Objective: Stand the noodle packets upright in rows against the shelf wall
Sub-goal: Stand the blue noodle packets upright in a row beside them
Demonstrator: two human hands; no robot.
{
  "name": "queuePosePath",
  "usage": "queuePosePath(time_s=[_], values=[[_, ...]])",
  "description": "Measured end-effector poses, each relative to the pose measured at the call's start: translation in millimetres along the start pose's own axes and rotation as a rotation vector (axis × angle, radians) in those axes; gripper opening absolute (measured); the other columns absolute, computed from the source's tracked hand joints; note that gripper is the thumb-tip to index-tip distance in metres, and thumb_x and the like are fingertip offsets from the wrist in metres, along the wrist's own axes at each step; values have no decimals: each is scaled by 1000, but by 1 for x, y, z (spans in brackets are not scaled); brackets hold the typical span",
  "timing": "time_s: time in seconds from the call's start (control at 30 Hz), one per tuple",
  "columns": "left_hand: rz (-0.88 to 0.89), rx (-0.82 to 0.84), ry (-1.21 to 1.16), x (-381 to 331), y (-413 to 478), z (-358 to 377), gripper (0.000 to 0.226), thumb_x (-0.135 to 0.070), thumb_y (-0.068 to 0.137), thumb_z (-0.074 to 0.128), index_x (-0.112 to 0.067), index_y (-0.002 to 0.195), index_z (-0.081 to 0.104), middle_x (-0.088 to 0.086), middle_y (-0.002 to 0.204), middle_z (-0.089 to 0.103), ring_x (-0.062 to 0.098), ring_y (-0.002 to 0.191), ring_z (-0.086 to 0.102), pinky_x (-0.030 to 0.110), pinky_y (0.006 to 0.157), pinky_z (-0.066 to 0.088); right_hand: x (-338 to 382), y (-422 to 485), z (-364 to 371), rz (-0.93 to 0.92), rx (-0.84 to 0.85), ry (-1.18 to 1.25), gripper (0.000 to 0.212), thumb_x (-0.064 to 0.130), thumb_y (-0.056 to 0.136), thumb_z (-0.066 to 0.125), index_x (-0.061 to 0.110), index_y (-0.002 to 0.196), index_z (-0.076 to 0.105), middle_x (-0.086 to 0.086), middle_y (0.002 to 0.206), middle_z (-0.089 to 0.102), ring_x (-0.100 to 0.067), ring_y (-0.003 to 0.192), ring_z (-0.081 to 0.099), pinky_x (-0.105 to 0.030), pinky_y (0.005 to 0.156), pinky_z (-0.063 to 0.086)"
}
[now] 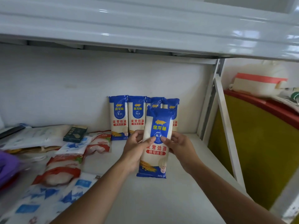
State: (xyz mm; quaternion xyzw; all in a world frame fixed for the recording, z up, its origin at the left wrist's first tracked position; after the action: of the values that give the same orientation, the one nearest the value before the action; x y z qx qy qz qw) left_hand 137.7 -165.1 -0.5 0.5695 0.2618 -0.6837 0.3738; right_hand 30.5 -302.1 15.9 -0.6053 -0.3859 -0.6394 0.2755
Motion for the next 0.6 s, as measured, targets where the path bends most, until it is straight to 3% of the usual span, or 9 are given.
queuePosePath(time_s=[0.13, 0.37, 0.6], values=[[63, -19, 23, -7, 0, 5, 36, -29, 81, 83, -24, 113, 67, -3, 110, 78, 18, 92, 78, 46, 83, 63, -2, 3, -3, 21, 11, -21, 28, 23, 88, 78, 15, 114, 71, 1, 110, 80, -19, 97, 78, -38, 80, 65], [222, -47, -89, -34, -1, 7, 21, -19, 87, 77, -20, 107, 71, -4, 105, 80, 18, 93, 78, 33, 74, 63, -4, 1, -3, 54, 65, -39, 29, 18, 85, 81, 16, 112, 71, 5, 106, 81, -14, 94, 79, -30, 72, 64], [253, -134, -139, -36, 2, 7, 19, -22, 90, 76, -12, 104, 68, 0, 106, 80, 21, 97, 77, 43, 83, 62, -2, 2, -1, 49, 88, -42, 31, 15, 83, 82, 20, 111, 71, 8, 105, 80, -9, 92, 78, -26, 67, 63]])
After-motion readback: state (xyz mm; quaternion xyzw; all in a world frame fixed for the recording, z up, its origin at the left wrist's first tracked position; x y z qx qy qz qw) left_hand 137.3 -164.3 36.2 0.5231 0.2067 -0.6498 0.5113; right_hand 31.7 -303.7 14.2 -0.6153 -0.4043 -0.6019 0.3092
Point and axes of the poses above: each hand's wrist, its own y-axis towards the middle knuckle, its own z-axis out of the palm, x = y × z, the point moved 3 cm from there along y, towards the middle knuckle
